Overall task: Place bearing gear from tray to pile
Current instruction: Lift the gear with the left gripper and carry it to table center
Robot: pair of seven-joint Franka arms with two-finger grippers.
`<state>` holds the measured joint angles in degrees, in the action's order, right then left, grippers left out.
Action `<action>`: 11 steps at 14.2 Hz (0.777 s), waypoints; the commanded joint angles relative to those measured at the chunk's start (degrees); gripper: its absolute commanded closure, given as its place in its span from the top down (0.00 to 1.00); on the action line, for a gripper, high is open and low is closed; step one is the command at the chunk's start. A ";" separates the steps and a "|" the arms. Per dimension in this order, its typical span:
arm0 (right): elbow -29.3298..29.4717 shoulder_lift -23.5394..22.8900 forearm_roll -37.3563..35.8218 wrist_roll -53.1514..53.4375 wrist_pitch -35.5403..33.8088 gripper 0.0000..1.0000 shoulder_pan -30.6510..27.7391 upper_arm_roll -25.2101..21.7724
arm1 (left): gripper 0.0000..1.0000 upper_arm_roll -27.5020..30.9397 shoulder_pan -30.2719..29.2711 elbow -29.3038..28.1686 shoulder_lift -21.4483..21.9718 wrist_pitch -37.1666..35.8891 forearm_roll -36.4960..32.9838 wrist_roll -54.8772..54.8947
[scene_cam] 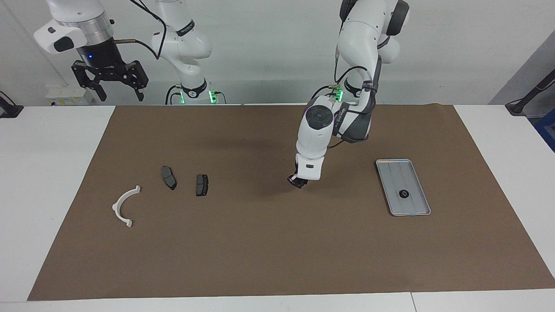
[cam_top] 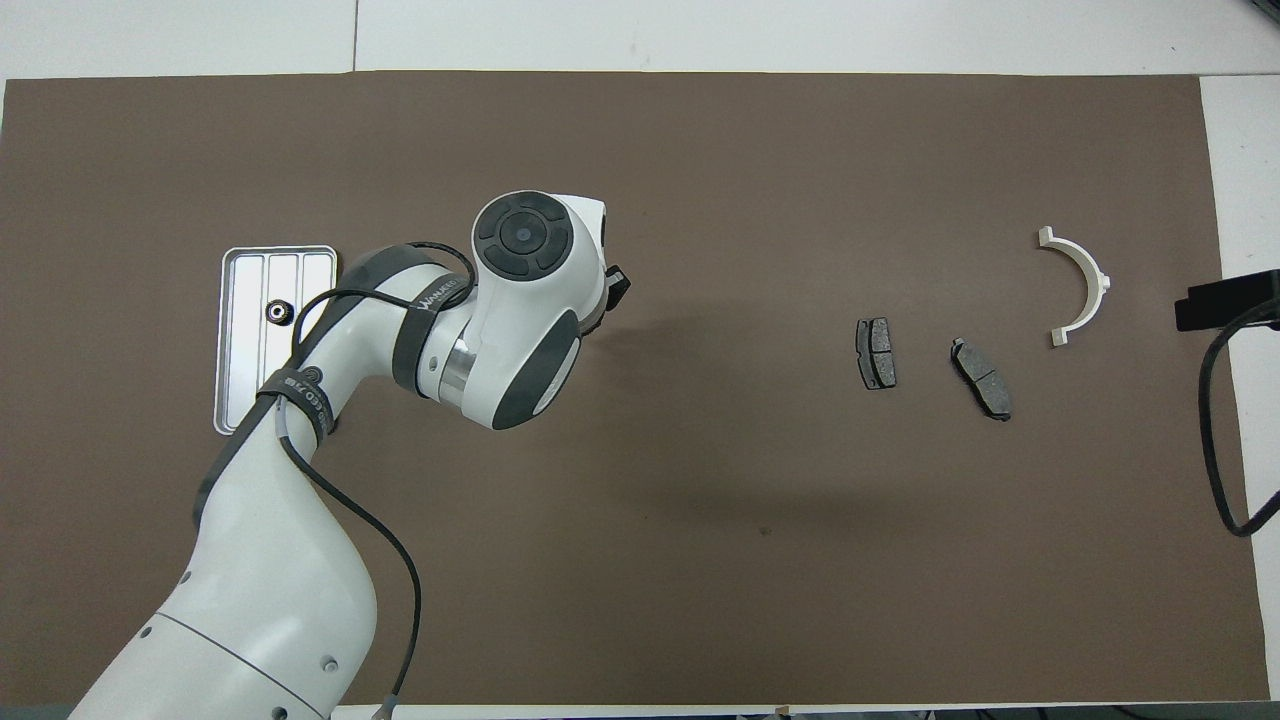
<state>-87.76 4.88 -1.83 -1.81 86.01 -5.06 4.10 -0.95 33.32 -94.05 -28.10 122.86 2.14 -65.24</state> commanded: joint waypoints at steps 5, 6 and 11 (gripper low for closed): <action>-4.26 2.41 0.60 -1.70 -0.76 1.00 3.13 0.29 | 0.00 1.21 1.40 -4.99 0.59 3.43 -0.12 -0.24; -4.44 2.41 0.51 -1.79 -1.19 1.00 3.22 0.29 | 0.00 1.21 1.49 -5.69 0.85 3.53 -0.12 -0.24; -5.49 2.50 0.51 -2.32 -2.95 1.00 3.39 0.29 | 0.00 1.21 1.84 -6.40 1.03 3.62 -0.30 -0.24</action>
<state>-91.46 5.70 -1.81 -1.88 83.57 -1.32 4.41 -0.70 34.03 -98.24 -28.69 125.31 2.10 -65.23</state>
